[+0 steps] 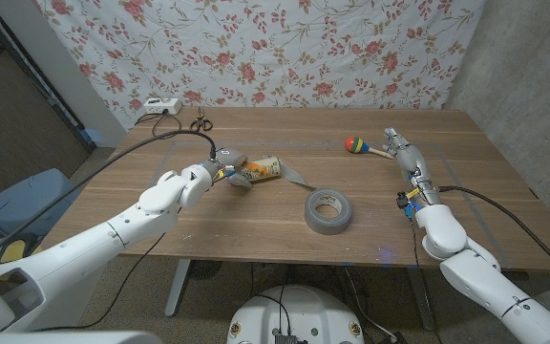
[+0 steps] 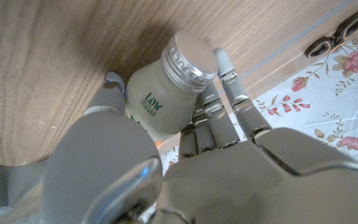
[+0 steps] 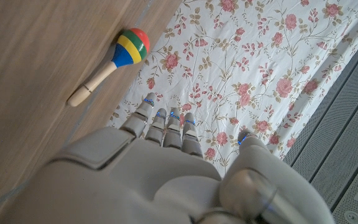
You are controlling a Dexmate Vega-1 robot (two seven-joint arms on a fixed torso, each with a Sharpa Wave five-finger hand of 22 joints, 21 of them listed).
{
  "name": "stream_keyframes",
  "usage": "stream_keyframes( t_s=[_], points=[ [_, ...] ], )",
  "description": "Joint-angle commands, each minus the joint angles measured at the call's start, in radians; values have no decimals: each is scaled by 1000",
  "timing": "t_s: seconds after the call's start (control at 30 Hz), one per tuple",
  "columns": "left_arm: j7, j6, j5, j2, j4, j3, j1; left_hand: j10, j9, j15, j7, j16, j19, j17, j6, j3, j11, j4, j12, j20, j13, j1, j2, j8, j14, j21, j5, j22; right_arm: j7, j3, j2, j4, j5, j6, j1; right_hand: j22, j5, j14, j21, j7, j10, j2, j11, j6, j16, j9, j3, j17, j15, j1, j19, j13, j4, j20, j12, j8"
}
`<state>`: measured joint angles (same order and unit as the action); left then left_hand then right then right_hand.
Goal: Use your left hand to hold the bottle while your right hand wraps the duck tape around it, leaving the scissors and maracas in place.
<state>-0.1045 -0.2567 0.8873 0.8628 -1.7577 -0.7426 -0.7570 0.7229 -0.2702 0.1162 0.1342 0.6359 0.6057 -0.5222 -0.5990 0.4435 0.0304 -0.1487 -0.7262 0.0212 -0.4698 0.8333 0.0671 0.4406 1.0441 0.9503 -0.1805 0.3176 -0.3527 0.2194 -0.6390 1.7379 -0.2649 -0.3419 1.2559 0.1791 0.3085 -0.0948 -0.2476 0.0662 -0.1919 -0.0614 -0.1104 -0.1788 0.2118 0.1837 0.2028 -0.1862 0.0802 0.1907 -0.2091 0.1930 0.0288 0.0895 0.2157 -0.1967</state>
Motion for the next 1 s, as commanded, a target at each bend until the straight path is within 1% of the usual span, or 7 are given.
stream_keyframes(
  t_s=[0.03, 0.17, 0.33, 0.63, 0.77, 0.8, 1.0],
  points=[
    [218, 16, 35, -23, 53, -9, -10, 156, -28, 93, -103, 21, 8, -50, -186, 54, -142, 54, -46, -1, -63, 277, -269, 15, 75, 52, -16, 20, -19, -3, -8, 13, 17, 36, -7, 5, 3, -11, 1, -4, -9, -8, 0, -12, 3, 3, 2, -3, 0, 4, -4, 2, -1, -2, 5, -7],
    [291, 31, 39, -30, 70, -4, -5, 151, -41, 93, -101, 14, -8, -63, -191, 56, -148, 62, -66, 0, -94, 278, -265, 23, 66, 70, -18, 26, -35, -10, -24, 50, 31, 83, 7, 5, 3, -12, 2, -1, -15, -11, -4, -33, 1, 3, 3, -3, 1, 6, -6, 2, -2, -3, 5, -13],
    [343, 37, 31, -40, 80, 7, 7, 146, -53, 96, -102, 5, -21, -72, -197, 61, -149, 69, -84, 0, -121, 278, -263, 31, 63, 86, -20, 29, -70, -28, -93, 186, 73, 281, 53, 6, -1, -103, -4, 0, -55, -23, -11, -66, 23, 3, 27, -3, 23, 61, -44, 3, -43, 29, 9, -16],
    [459, 41, 5, -51, 90, 35, 6, 145, -69, 98, -102, -4, -33, -83, -202, 68, -148, 73, -105, -1, -152, 280, -259, 42, 67, 109, -21, 30, -31, -43, -234, 393, 91, 626, 104, 7, -7, -121, -3, -1, -63, -9, -8, -71, 25, 3, 29, -4, 24, 82, -49, 4, -65, 29, 8, -15],
    [493, 45, 4, -51, 92, 38, 5, 142, -75, 97, -101, -7, -38, -87, -202, 70, -148, 75, -111, -1, -163, 280, -258, 46, 68, 117, -22, 30, -7, -38, -289, 466, 88, 768, 102, 8, -14, -162, -6, -1, -69, 6, -10, -77, 36, 4, 30, -6, 24, 103, -65, 5, -87, 38, 7, -15],
    [502, 40, 7, -51, 90, 39, 3, 141, -76, 98, -101, -8, -40, -88, -203, 71, -148, 75, -112, -2, -167, 280, -257, 48, 69, 119, -22, 30, 4, -27, -319, 505, 98, 842, 95, 9, -18, -190, -12, 0, -77, 13, -11, -86, 44, 5, 31, -9, 14, 116, -83, 6, -99, 42, 9, -16],
    [547, 45, -9, -52, 94, 49, -3, 135, -87, 97, -103, -13, -49, -95, -199, 74, -149, 77, -120, -2, -185, 280, -255, 53, 70, 131, -23, 29, 68, 22, -411, 619, 83, 1081, 36, 11, -26, -219, -22, 7, -104, 17, -13, -107, 53, 6, 37, -15, 0, 146, -115, 9, -123, 45, 15, -20]
  ],
)
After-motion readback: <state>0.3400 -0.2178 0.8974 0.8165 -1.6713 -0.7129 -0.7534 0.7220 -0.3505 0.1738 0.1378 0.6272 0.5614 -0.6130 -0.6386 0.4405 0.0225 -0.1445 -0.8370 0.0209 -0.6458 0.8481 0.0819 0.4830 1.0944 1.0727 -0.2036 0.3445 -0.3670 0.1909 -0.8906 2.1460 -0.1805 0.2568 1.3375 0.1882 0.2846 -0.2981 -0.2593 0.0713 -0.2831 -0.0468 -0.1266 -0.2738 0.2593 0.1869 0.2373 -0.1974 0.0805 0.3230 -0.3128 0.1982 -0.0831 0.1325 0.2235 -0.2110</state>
